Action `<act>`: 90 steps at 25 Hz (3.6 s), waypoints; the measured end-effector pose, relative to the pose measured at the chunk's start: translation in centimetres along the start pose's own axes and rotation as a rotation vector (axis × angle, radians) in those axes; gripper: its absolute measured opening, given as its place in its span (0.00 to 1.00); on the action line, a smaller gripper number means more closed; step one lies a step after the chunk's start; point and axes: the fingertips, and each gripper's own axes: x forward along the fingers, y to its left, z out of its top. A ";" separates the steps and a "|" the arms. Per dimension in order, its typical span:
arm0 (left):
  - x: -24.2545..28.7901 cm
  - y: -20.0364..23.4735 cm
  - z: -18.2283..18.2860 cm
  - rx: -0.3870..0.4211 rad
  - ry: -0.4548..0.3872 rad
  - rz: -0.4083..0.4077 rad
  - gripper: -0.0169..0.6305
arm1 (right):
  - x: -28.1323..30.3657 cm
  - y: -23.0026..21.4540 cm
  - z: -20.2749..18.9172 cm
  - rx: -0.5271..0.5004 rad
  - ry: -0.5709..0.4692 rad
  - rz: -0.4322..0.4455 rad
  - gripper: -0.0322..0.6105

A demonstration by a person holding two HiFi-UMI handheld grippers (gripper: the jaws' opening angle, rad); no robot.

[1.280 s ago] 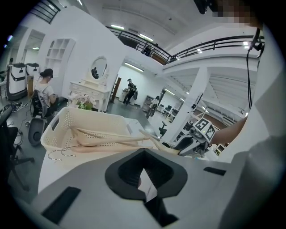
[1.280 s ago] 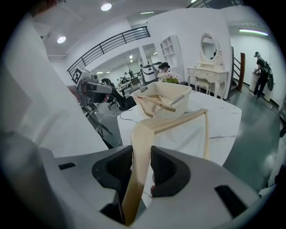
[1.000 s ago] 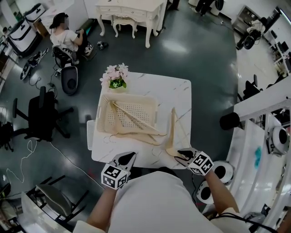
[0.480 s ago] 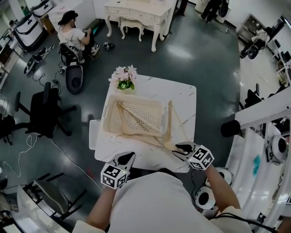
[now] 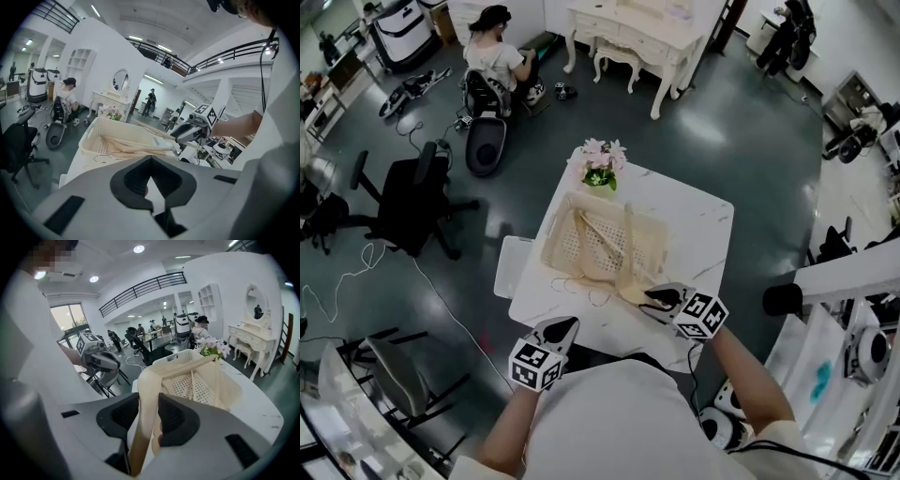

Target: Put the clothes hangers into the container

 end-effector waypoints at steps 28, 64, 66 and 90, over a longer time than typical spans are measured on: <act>-5.1 5.0 -2.9 -0.177 -0.034 0.200 0.04 | 12.8 -4.2 1.8 -0.059 0.224 0.188 0.28; -0.1 -1.6 0.1 0.011 0.021 -0.021 0.04 | -5.7 -1.0 0.6 0.291 -0.294 -0.246 0.14; 0.0 -2.1 0.9 0.023 0.010 -0.031 0.04 | -7.5 -0.2 0.4 0.365 -0.376 -0.274 0.12; -1.9 -3.4 4.0 0.121 -0.053 -0.128 0.04 | -9.9 5.3 -0.6 0.524 -0.595 -0.462 0.09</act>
